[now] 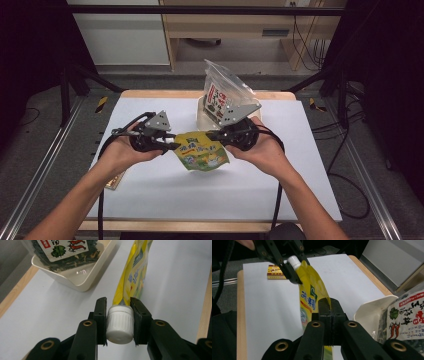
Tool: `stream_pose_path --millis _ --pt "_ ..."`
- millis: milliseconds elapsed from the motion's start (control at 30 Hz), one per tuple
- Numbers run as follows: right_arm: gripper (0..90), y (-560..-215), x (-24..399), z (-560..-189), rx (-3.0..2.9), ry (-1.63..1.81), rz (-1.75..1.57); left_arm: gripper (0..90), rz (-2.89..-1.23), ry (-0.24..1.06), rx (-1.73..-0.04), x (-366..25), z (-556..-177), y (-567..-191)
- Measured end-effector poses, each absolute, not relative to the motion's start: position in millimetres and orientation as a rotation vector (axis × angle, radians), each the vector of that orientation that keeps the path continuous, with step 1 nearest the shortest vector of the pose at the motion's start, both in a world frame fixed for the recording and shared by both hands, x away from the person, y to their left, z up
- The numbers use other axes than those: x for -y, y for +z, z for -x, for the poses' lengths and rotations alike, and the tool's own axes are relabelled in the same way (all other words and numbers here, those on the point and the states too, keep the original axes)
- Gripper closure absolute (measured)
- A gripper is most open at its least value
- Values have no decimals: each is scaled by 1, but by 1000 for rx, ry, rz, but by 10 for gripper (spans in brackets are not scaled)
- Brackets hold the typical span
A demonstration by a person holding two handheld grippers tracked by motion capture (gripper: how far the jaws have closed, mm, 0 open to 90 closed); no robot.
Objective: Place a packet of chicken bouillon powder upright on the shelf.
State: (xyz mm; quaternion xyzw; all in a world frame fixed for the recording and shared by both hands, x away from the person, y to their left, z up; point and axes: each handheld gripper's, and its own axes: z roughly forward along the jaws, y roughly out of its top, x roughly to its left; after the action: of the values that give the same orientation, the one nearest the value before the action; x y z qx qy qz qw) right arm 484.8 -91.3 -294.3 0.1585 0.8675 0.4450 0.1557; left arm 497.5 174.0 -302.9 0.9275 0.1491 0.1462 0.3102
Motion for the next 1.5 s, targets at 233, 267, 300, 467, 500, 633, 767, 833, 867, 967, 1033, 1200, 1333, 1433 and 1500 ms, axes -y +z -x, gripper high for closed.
stream_pose_path --millis 233,267,300,467,500,633,767,833,867,967,1033,1200,1333,1433,1500 --pt "889 -302 95 -489 -2503 1230 -477 697 -2482 414 -334 -169 -494 -293" --pt "889 -303 96 -489 -2509 1218 -479 698 -2487 415 -330 -168 -494 -293" --pt "887 -304 96 -489 -2514 1209 -476 698 -2500 414 -321 -166 -494 -294" --pt "876 -308 97 -489 -2535 1182 -477 698 -2523 409 -296 -162 -494 -297" --pt "874 -309 97 -489 -2542 1171 -482 699 -2529 411 -290 -160 -494 -299" --pt "859 -311 99 -489 -2550 1169 -480 701 -2539 416 -279 -158 -493 -299" --pt "812 -313 99 -491 -2568 1141 -474 701 -2544 420 -265 -157 -493 -298" --pt "762 -314 99 -491 -2574 1126 -462 701 -2544 420 -259 -156 -493 -298" --pt "762 -314 99 -491 -2574 1126 -462 701 -2545 418 -257 -156 -493 -298" --pt "673 -313 98 -492 -2572 1115 -437 701 -2544 419 -250 -154 -493 -297" --pt "585 -311 97 -493 -2562 1094 -428 701 -2540 421 -246 -154 -493 -297" --pt "446 -306 89 -497 -2598 1055 -395 701 -2540 422 -239 -154 -493 -297" --pt "443 -305 73 -501 -2660 979 -338 700 -2544 428 -227 -154 -493 -296" --pt "523 -304 65 -503 -2694 971 -315 701 -2542 430 -219 -154 -493 -296" --pt "581 -305 60 -506 -2709 937 -304 700 -2538 433 -208 -154 -492 -297"
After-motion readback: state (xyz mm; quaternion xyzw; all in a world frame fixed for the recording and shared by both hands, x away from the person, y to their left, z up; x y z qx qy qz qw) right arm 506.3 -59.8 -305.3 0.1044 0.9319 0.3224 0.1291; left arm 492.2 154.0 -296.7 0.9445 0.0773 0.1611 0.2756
